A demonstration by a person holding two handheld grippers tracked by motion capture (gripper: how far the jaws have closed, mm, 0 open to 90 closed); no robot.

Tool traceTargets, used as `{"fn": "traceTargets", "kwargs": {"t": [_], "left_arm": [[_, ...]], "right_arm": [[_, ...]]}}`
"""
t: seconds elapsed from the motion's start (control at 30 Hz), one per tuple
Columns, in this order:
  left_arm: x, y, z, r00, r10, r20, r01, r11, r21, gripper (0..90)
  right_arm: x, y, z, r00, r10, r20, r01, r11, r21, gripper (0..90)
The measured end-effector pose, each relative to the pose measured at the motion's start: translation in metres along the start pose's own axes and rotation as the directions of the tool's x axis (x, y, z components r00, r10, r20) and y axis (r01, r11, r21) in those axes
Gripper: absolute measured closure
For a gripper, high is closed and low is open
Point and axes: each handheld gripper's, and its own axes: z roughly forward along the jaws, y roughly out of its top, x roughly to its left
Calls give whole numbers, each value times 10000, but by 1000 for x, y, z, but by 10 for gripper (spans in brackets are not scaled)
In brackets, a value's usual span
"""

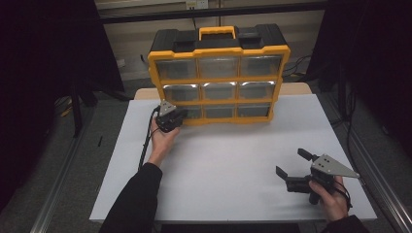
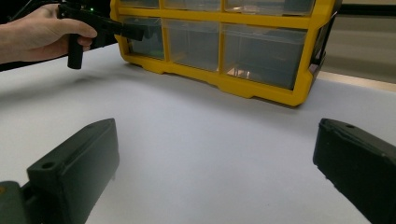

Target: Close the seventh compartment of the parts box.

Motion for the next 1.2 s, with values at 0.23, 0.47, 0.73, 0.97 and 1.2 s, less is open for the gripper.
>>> {"fn": "traceTargets", "kwargs": {"t": [0.23,0.47,0.73,0.97,1.2], "left_arm": [[3,-1,-14,9992,-326,244,332,9991,-257,804],[1,0,-31,9985,-474,265,491,9966,-667,621],[-2,-2,-42,9999,-115,45,117,9990,-429,309],[-8,1,-53,9986,-523,65,525,9978,-417,57],[-9,-1,-67,9962,-577,656,603,9974,-385,25]], "right_arm": [[2,1,2,9999,-119,-8,119,9999,8,3],[2,1,1,9999,-148,37,148,9999,5,3],[2,1,1,9999,-149,61,149,9999,25,3],[2,1,2,9999,-153,51,153,9999,2,3],[2,1,2,9999,-127,59,127,9999,32,3]]}}
